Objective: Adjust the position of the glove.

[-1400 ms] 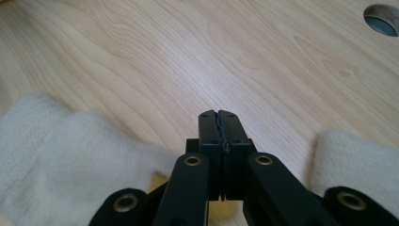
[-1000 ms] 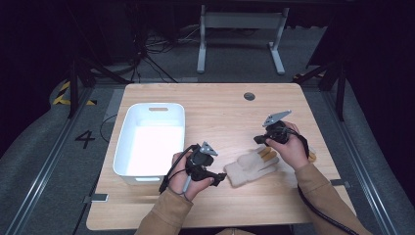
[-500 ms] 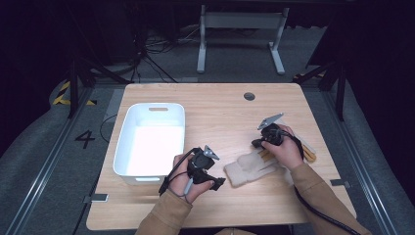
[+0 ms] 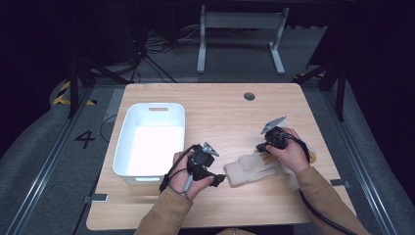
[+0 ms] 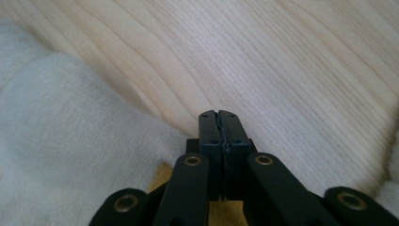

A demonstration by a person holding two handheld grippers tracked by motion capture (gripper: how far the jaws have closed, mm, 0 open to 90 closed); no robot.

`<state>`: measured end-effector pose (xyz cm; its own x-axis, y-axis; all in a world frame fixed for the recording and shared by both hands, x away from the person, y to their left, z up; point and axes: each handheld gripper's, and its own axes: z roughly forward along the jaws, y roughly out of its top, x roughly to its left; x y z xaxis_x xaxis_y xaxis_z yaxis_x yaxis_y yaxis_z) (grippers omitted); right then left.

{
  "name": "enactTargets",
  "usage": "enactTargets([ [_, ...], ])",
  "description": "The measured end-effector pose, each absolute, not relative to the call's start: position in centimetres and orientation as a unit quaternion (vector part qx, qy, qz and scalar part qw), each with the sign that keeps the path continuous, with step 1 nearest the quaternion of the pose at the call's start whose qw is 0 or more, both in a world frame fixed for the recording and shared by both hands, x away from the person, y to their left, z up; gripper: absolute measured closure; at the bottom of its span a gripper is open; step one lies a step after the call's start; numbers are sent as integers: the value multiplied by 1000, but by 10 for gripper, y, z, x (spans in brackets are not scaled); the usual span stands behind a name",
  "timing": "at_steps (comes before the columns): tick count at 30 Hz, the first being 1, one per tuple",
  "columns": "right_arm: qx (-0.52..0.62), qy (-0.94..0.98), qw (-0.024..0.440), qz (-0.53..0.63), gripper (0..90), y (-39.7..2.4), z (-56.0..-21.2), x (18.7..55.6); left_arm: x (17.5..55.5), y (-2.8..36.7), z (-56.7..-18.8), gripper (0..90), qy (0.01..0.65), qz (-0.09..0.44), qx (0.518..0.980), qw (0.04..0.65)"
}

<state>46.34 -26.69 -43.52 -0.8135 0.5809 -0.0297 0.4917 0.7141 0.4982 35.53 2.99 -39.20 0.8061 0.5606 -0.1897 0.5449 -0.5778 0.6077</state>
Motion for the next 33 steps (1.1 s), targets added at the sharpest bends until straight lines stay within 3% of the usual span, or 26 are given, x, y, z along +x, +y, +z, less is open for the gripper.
enactTargets([
  [25,287,932,69,209,900,-281,-424,420,376,25,-383,328,320,18,881,348],
  [33,301,919,99,234,877,-290,-416,415,379,22,-381,324,312,15,883,351],
])
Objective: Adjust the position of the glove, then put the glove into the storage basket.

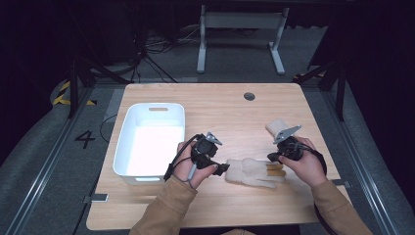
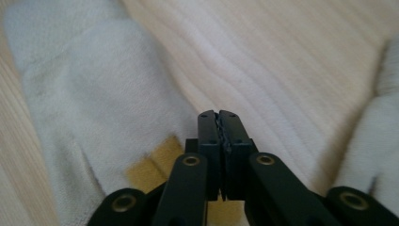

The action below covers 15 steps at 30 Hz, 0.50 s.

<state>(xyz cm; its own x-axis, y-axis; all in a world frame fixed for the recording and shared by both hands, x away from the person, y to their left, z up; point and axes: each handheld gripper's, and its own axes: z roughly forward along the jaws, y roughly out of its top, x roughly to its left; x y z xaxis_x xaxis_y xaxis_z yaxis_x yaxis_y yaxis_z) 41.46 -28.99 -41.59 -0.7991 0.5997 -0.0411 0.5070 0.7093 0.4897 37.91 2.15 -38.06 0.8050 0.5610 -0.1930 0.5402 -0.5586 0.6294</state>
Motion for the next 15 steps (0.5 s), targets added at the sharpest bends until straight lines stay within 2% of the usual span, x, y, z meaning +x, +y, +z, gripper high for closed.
enactTargets([
  [2,308,908,118,257,838,-297,-410,413,380,22,-380,324,313,17,882,353],
  [4,323,893,136,283,712,-305,-403,410,380,22,-379,324,313,16,881,354],
  [6,336,878,147,308,655,-312,-399,410,380,22,-378,324,313,16,881,355],
  [8,339,867,163,326,551,-317,-396,410,380,22,-378,324,312,17,881,354],
  [11,348,856,177,340,529,-323,-394,412,379,23,-378,324,312,17,881,356],
  [12,352,851,186,343,487,-330,-394,415,379,23,-378,323,312,18,881,356],
  [15,358,846,191,345,478,-334,-394,416,378,24,-378,323,313,15,881,355],
])
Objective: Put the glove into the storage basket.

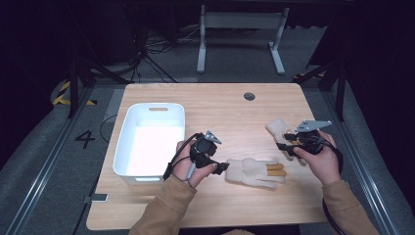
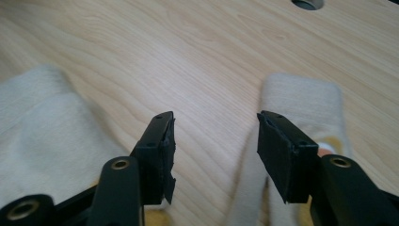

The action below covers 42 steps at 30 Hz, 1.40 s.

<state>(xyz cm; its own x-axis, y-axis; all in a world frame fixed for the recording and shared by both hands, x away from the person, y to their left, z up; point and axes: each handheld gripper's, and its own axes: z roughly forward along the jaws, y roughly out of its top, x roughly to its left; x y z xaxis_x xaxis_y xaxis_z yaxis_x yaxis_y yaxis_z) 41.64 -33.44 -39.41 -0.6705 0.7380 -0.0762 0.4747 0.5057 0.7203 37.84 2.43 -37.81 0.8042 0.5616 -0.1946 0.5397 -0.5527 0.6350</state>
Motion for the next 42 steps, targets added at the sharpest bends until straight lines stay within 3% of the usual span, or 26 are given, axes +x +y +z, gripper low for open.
enactTargets([
  [16,445,794,207,357,405,-378,-419,453,368,38,-385,296,313,32,882,352],
  [30,468,802,197,315,400,-385,-443,470,364,42,-389,302,317,32,884,342],
  [33,472,803,195,307,425,-385,-446,471,364,42,-390,303,318,31,884,341],
  [42,471,808,187,300,615,-382,-447,468,364,41,-391,304,319,30,885,339],
])
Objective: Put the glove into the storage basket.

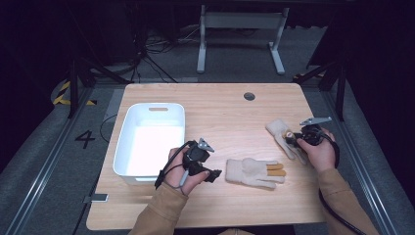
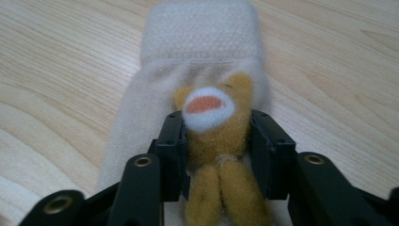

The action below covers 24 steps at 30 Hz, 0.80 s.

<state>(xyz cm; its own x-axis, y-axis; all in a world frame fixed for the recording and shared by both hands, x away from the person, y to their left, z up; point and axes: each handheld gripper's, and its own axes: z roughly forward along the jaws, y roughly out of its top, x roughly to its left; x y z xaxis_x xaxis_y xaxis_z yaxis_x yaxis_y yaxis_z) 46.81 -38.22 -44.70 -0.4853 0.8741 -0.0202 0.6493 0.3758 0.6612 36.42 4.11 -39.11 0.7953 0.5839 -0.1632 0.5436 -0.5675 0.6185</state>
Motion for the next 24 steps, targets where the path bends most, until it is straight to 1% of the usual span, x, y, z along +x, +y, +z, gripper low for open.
enactTargets([
  [4,470,809,191,297,661,-382,-446,467,365,41,-391,308,318,27,885,340],
  [8,461,812,197,299,686,-383,-440,465,365,41,-391,309,320,27,883,342],
  [24,423,816,216,329,688,-380,-393,446,366,38,-391,309,314,25,885,344],
])
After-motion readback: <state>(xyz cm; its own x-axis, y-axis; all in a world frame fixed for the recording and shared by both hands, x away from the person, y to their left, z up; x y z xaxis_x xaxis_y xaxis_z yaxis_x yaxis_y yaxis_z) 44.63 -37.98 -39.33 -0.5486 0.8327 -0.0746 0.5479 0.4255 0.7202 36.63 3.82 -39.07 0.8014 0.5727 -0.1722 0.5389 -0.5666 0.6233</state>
